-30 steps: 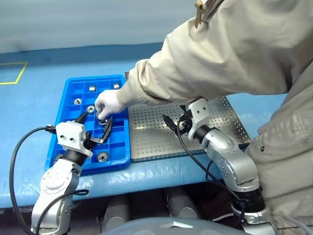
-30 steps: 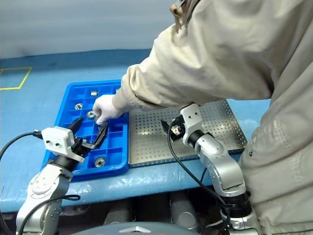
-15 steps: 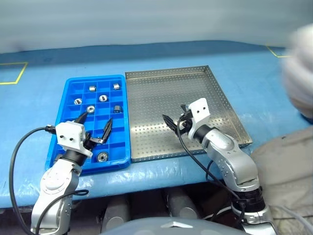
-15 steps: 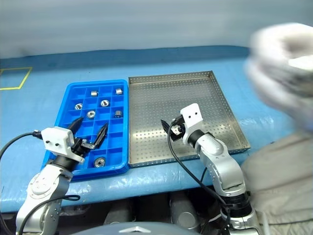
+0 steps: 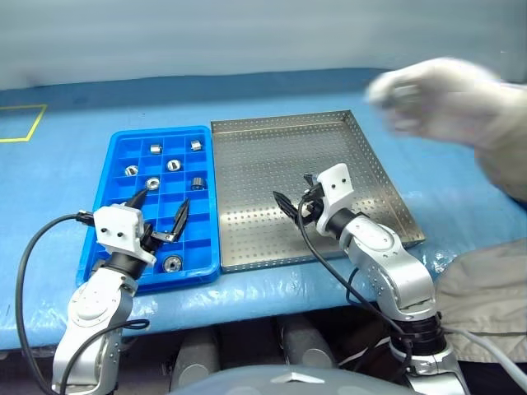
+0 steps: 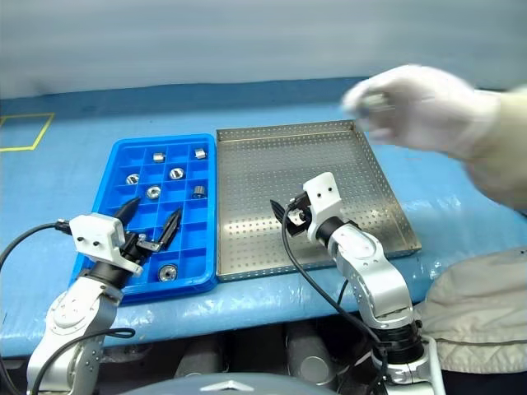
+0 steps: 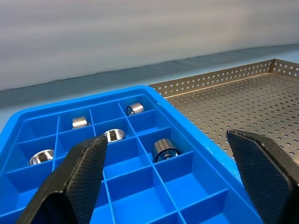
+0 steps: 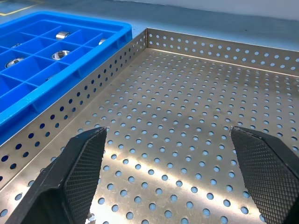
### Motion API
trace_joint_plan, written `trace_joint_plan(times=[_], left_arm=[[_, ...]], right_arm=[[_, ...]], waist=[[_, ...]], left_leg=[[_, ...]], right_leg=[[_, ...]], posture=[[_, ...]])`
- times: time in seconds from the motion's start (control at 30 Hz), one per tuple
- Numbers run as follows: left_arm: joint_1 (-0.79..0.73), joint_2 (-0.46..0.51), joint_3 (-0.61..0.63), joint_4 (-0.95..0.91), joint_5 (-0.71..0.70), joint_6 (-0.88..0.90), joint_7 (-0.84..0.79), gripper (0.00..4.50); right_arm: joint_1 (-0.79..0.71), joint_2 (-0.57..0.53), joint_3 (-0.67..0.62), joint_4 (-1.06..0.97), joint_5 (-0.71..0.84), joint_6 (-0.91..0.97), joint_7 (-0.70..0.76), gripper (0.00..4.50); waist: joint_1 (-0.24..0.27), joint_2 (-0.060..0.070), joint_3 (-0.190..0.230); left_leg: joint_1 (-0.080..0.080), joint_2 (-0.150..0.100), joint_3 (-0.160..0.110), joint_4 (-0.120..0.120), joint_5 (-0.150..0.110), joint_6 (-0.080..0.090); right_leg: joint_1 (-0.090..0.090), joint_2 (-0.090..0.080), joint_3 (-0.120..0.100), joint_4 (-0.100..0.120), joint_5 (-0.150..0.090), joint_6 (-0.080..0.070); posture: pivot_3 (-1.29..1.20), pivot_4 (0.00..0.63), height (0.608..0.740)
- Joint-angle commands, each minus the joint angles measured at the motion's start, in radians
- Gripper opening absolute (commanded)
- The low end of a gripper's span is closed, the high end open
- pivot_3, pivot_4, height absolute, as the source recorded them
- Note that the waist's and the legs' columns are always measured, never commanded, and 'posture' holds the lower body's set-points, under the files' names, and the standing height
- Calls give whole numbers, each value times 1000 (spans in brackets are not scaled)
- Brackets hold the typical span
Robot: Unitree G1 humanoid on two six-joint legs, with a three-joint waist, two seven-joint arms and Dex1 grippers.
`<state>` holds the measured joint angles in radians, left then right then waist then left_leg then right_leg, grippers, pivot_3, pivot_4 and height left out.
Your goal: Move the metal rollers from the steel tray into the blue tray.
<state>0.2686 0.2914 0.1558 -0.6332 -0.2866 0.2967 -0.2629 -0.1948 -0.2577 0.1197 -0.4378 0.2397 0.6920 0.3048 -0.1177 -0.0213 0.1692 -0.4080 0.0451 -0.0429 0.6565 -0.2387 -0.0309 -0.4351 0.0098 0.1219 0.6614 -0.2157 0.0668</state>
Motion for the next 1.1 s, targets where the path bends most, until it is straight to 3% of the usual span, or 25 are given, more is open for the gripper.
trace_joint_plan(times=[0.03,1.1], left_arm=[[0,-5,7,-33,-4,-23,-1,4500],[8,-5,6,-48,-3,-16,-5,4500]], right_arm=[[-16,-2,-10,-28,5,0,2,4465],[-21,-6,-4,-28,1,4,-3,4465]], waist=[[0,0,0],[0,0,0]], left_leg=[[0,0,0,0,0,0],[5,0,0,0,0,0]], right_leg=[[0,0,0,0,0,0],[5,0,0,-1,-1,-1]], posture=[[-47,150,740],[-37,150,740]])
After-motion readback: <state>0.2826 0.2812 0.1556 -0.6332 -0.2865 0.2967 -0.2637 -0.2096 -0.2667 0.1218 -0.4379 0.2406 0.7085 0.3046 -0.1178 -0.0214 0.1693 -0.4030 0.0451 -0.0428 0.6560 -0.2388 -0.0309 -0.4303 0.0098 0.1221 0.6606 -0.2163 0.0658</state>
